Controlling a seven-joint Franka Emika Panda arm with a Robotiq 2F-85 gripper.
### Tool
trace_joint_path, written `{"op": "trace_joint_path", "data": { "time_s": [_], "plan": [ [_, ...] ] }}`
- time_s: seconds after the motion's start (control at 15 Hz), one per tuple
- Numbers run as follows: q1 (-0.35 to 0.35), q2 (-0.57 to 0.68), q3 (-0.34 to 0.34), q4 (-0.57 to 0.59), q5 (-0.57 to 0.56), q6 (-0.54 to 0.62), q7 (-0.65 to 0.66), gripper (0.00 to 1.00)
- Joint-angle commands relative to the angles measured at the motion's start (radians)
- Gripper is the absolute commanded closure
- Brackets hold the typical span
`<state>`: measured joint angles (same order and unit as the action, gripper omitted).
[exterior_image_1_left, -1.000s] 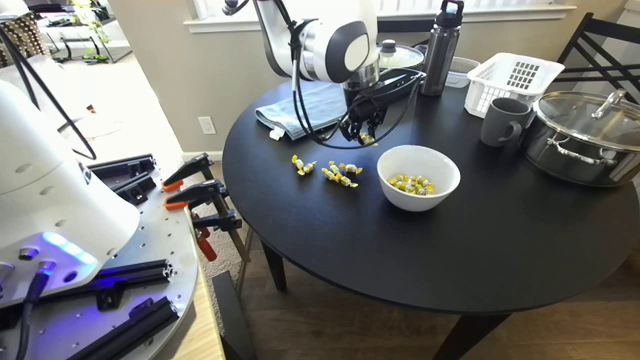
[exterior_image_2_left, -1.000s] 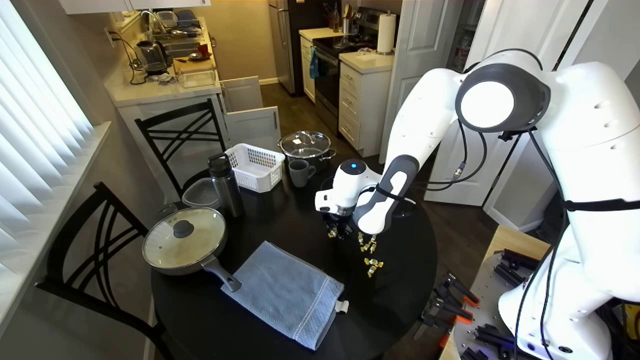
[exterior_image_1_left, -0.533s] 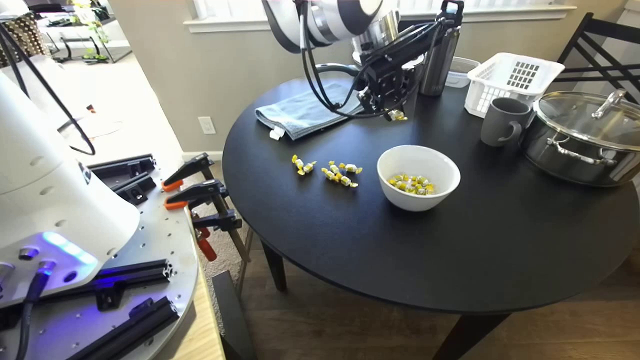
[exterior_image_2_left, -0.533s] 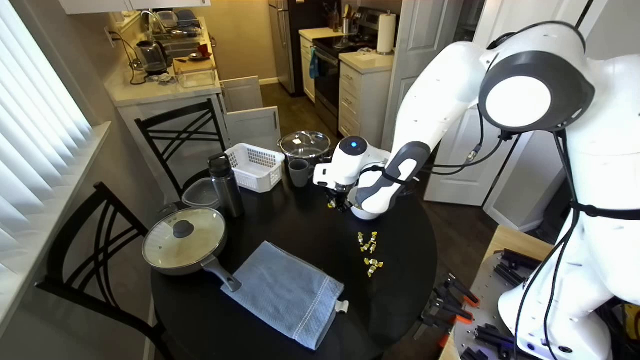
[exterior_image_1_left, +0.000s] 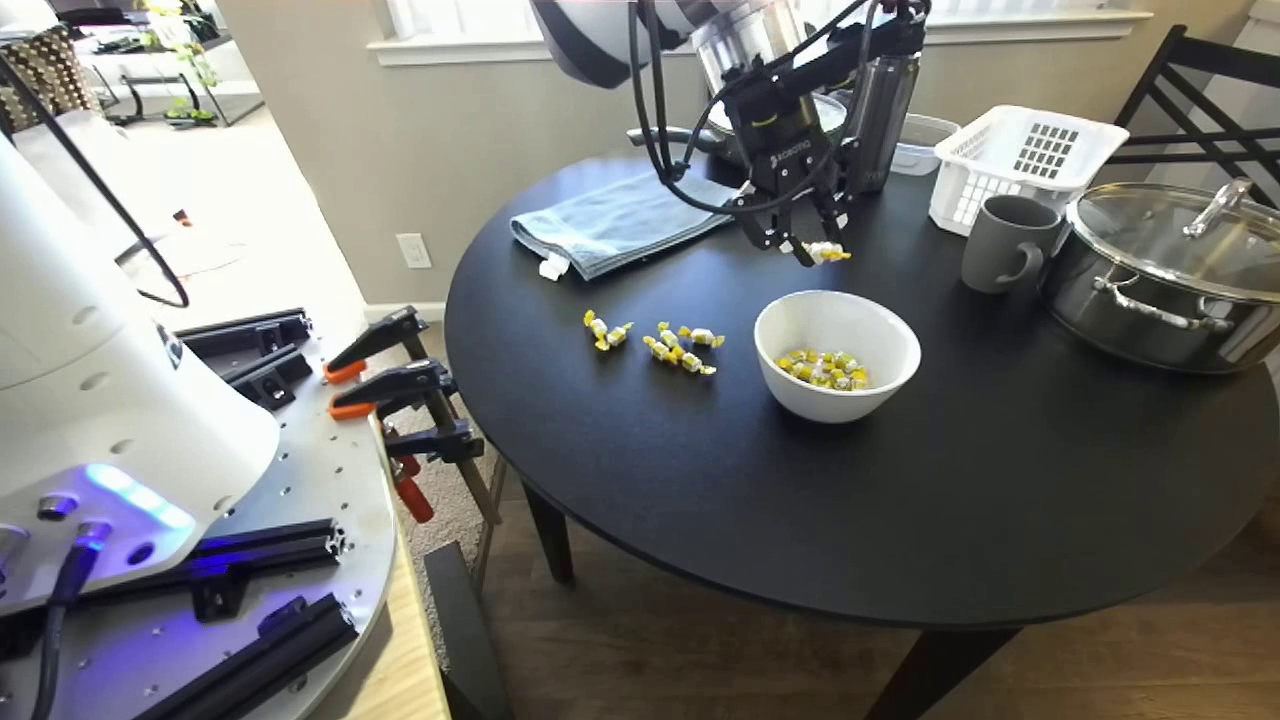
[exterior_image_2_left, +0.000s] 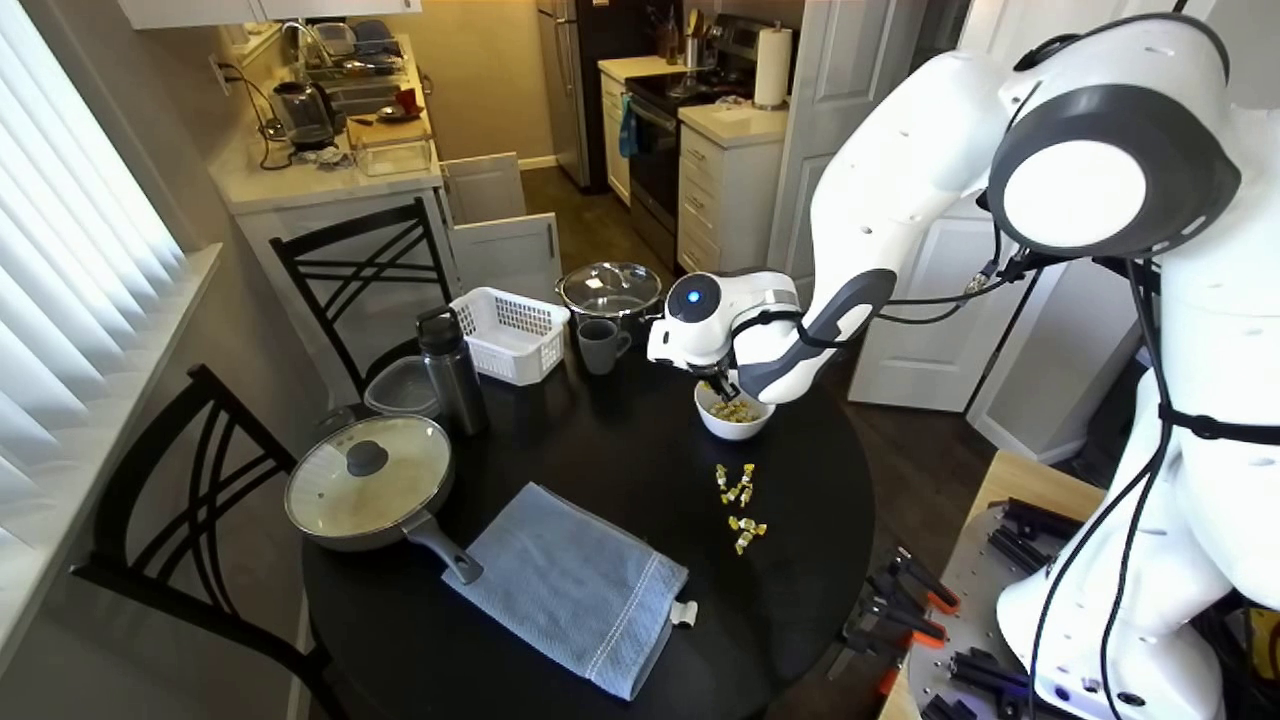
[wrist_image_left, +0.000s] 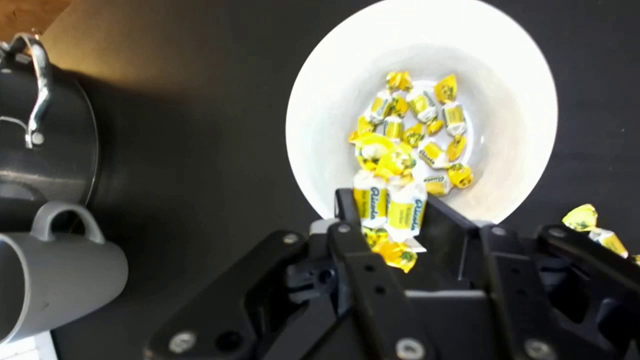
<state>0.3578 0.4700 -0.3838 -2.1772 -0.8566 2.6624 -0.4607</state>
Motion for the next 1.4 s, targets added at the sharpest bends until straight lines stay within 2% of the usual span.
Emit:
{"op": "trace_joint_path", "data": {
  "time_s": [0.0, 0.07, 0.13, 0.27, 0.4, 0.6, 1.0, 1.13, 1.27, 1.33],
  "plan": [
    [-0.107, -0.034, 0.124, -0.016, -0.120, -0.125, 0.122, 0.91],
    [-0.131, -0.033, 0.154, -0.016, -0.141, -0.142, 0.152, 0.87],
    [-0.150, -0.036, 0.180, -0.018, -0.157, -0.156, 0.177, 0.41],
    [-0.190, -0.041, 0.229, -0.026, -0.176, -0.142, 0.212, 0.36],
    [-0.214, -0.040, 0.265, -0.028, -0.189, -0.133, 0.237, 0.23],
    [-0.251, -0.039, 0.329, -0.037, -0.148, -0.111, 0.220, 0.03],
    [-0.333, -0.008, 0.461, -0.077, -0.057, 0.044, 0.087, 0.00],
    [-0.383, 0.011, 0.512, -0.099, 0.029, 0.098, -0.040, 0.00],
    [-0.458, 0.029, 0.589, -0.116, 0.120, 0.098, -0.188, 0.00],
    [-0.461, 0.033, 0.595, -0.122, 0.168, 0.094, -0.259, 0.00]
  ]
}}
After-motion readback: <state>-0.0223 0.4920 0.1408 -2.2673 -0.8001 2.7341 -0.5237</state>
